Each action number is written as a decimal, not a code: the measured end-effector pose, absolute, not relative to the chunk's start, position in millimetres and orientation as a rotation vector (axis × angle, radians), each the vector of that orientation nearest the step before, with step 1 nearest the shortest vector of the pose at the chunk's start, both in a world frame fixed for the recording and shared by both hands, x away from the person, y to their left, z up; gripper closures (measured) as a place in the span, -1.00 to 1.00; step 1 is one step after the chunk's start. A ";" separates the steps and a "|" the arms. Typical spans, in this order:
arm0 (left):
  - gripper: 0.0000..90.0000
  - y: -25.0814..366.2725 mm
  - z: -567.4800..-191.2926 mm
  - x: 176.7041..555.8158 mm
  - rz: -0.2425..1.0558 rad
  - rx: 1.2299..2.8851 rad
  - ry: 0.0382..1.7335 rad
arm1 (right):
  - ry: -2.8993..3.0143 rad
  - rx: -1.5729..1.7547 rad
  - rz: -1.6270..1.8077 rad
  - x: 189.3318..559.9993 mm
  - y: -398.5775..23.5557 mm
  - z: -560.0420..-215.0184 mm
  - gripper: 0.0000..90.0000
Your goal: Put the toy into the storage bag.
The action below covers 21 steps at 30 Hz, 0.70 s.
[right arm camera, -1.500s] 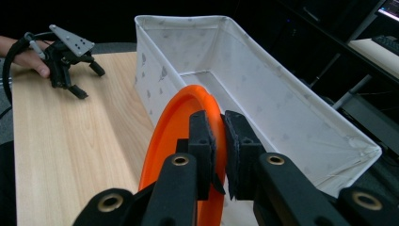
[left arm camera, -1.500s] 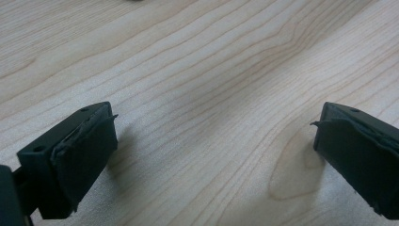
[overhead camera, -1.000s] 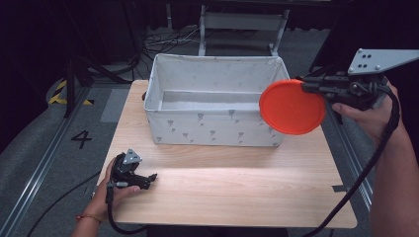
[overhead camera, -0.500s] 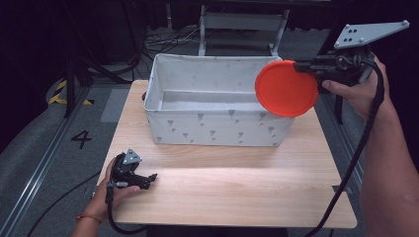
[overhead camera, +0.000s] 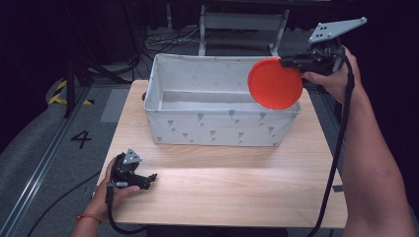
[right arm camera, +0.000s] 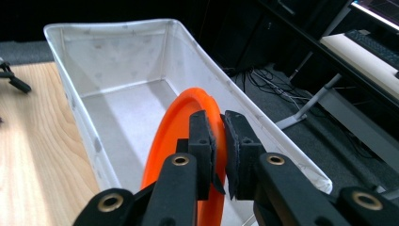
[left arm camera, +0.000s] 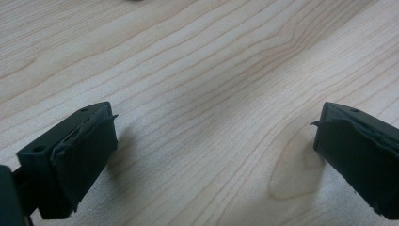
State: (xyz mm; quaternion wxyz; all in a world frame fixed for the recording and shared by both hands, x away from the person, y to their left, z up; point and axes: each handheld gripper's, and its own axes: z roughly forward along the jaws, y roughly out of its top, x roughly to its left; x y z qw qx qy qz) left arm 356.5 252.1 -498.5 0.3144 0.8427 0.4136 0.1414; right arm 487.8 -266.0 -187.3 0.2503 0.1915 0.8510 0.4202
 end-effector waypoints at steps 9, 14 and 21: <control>-0.99 252.0 -498.6 356.4 0.372 2.220 1.091 | 2.390 0.469 1.070 507.2 -255.4 -211.1 0.83; -0.99 252.0 -498.6 356.4 0.372 2.219 1.091 | 2.419 0.457 1.029 515.0 -250.7 -220.7 0.83; -0.99 252.1 -498.6 356.5 0.373 2.221 1.090 | 2.508 0.415 0.975 522.7 -242.8 -244.6 0.83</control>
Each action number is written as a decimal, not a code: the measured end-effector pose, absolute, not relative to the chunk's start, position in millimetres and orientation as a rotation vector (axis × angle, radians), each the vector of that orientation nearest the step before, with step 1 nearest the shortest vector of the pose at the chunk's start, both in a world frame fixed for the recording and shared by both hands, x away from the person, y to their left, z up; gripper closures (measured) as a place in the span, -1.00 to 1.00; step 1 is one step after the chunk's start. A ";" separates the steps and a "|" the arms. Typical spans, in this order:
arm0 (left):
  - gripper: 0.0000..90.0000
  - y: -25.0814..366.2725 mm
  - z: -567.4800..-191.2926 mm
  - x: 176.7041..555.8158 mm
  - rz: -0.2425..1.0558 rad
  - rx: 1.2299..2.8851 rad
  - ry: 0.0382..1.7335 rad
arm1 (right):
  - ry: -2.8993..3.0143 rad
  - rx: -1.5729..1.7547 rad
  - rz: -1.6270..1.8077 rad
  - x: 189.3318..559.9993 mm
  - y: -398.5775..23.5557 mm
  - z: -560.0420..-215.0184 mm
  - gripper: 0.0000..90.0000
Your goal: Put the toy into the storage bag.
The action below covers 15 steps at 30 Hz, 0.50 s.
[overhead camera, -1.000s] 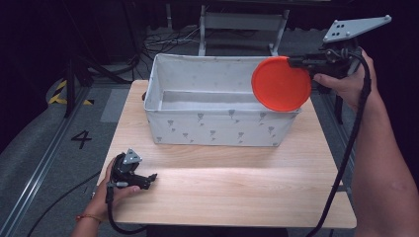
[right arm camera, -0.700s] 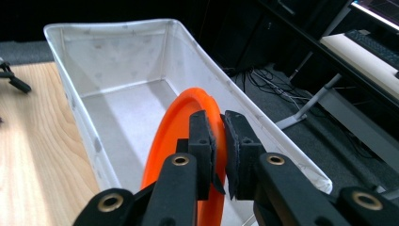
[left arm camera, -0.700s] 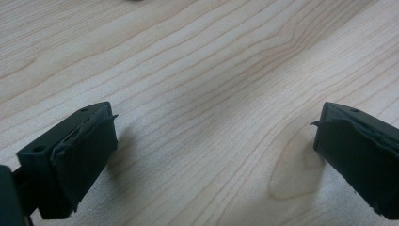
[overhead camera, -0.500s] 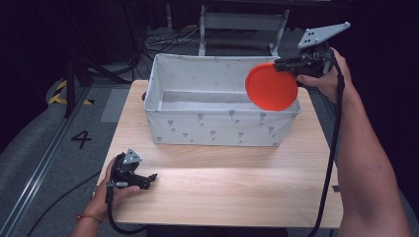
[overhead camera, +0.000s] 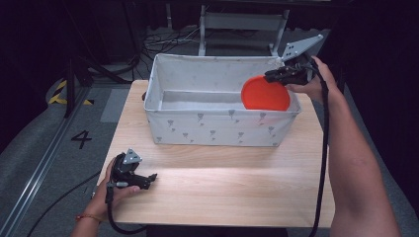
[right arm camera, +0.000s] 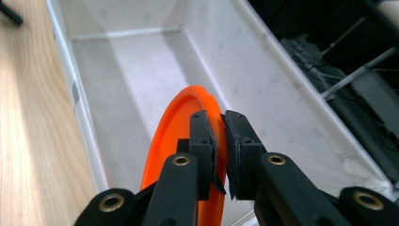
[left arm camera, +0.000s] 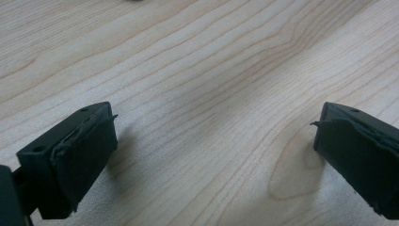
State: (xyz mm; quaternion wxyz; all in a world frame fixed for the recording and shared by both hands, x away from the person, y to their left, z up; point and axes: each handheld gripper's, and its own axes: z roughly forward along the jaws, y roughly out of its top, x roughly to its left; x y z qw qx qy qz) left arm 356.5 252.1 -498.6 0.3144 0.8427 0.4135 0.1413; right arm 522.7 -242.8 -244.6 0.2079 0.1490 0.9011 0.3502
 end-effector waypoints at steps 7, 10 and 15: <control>-0.99 252.1 -498.6 356.5 0.373 2.221 1.090 | 2.606 0.352 0.901 523.2 -237.6 -266.0 0.83; -0.99 252.0 -498.6 356.4 0.373 2.219 1.091 | 2.664 0.318 0.841 522.0 -234.2 -277.7 0.83; -0.99 252.1 -498.6 356.5 0.373 2.221 1.090 | 2.725 0.270 0.758 520.8 -228.0 -287.3 0.82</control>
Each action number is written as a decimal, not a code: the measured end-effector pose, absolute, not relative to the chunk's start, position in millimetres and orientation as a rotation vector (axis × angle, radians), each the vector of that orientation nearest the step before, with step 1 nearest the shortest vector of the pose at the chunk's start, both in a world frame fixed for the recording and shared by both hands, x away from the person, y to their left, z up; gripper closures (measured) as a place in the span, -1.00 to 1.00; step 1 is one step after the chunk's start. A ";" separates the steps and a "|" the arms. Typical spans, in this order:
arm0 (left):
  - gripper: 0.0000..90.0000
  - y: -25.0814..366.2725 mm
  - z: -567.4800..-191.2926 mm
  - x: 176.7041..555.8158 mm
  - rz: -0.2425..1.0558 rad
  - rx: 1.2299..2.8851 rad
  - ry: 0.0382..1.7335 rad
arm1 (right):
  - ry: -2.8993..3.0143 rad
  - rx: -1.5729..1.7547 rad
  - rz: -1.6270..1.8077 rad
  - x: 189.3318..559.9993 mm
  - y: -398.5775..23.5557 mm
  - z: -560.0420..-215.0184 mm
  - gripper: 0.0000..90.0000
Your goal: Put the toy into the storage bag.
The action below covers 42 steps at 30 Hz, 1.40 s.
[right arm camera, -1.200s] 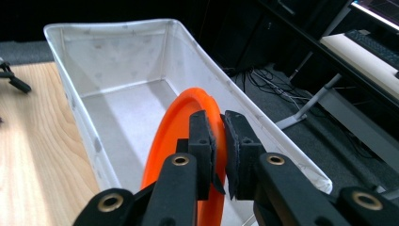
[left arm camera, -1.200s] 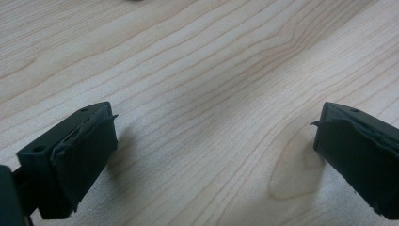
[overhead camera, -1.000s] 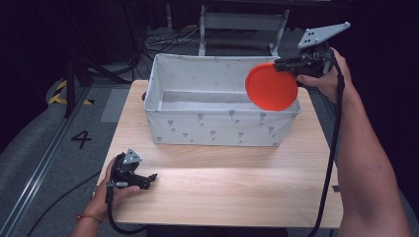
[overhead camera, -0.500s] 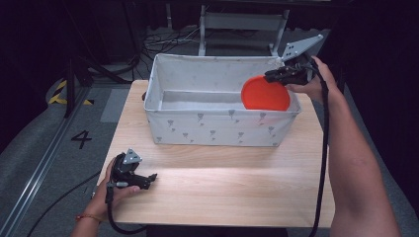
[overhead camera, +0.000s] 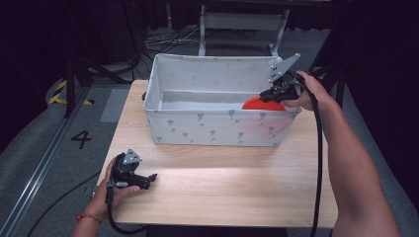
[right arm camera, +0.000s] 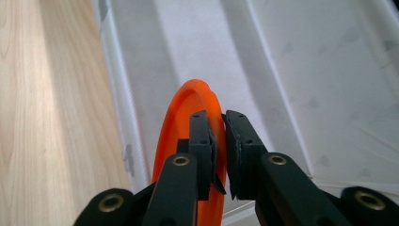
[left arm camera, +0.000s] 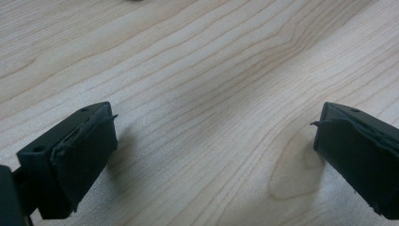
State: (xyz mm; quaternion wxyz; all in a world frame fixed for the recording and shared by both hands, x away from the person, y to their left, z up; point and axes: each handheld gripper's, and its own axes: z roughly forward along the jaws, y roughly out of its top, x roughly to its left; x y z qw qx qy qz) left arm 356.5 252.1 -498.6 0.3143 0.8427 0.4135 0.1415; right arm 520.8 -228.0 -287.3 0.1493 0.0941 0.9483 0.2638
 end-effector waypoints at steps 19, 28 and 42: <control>-0.99 252.1 -498.6 356.5 0.373 2.221 1.090 | 2.864 0.287 0.511 530.4 -216.8 -301.0 0.73; -0.99 252.1 -498.5 356.4 0.373 2.221 1.090 | 2.740 0.360 0.669 519.7 -223.0 -291.5 0.43; -0.99 252.0 -498.4 356.2 0.377 2.223 1.091 | 2.395 0.682 1.039 481.0 -250.3 -272.4 -0.23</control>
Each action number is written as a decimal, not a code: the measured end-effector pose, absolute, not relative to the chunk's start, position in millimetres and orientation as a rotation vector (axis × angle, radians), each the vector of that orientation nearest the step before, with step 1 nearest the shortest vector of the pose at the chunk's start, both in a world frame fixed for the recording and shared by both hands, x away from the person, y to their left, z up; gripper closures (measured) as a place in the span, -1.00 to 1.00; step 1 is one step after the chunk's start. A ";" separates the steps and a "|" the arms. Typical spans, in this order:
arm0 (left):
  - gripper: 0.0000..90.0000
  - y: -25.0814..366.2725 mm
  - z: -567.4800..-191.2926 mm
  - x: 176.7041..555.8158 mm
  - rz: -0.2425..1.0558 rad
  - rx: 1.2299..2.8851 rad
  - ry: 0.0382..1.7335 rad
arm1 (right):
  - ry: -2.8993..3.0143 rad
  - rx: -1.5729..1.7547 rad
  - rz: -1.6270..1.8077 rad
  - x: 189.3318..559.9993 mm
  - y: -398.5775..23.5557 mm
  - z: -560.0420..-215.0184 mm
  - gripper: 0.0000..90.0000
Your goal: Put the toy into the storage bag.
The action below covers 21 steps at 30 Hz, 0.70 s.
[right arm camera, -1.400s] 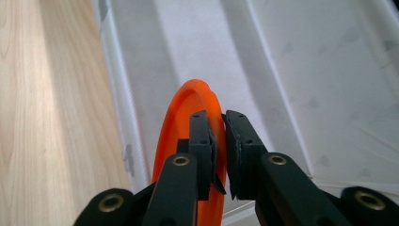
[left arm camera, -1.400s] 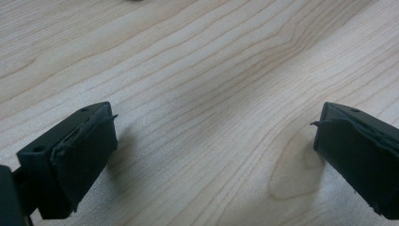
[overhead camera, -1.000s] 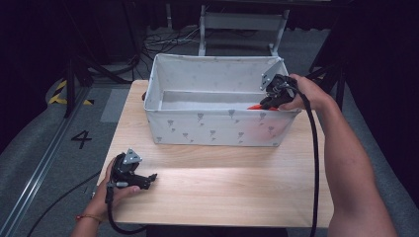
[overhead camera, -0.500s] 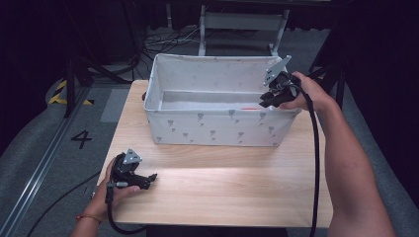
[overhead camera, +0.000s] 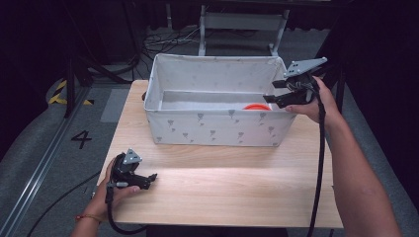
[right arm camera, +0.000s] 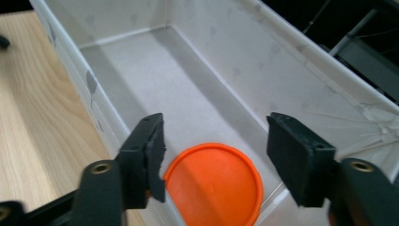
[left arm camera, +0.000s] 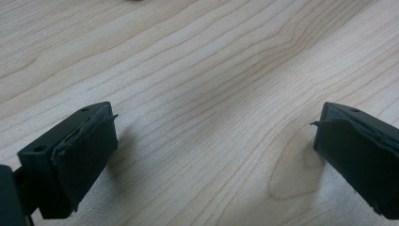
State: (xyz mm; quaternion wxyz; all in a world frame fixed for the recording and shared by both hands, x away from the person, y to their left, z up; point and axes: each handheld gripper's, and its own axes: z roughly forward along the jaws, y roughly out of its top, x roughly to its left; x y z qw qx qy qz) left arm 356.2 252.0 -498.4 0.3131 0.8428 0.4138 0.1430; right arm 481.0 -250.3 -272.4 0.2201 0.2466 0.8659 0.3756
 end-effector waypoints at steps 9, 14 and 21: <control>-0.99 252.0 -498.4 356.2 0.378 2.222 1.091 | 2.265 0.792 1.035 459.0 -267.2 -273.5 -0.57; -0.99 252.0 -498.4 356.1 0.378 2.223 1.092 | 2.239 0.803 1.065 449.2 -273.8 -274.5 -0.63; -0.99 252.0 -498.4 356.2 0.375 2.222 1.092 | 2.203 0.815 1.081 429.9 -283.6 -276.0 -0.63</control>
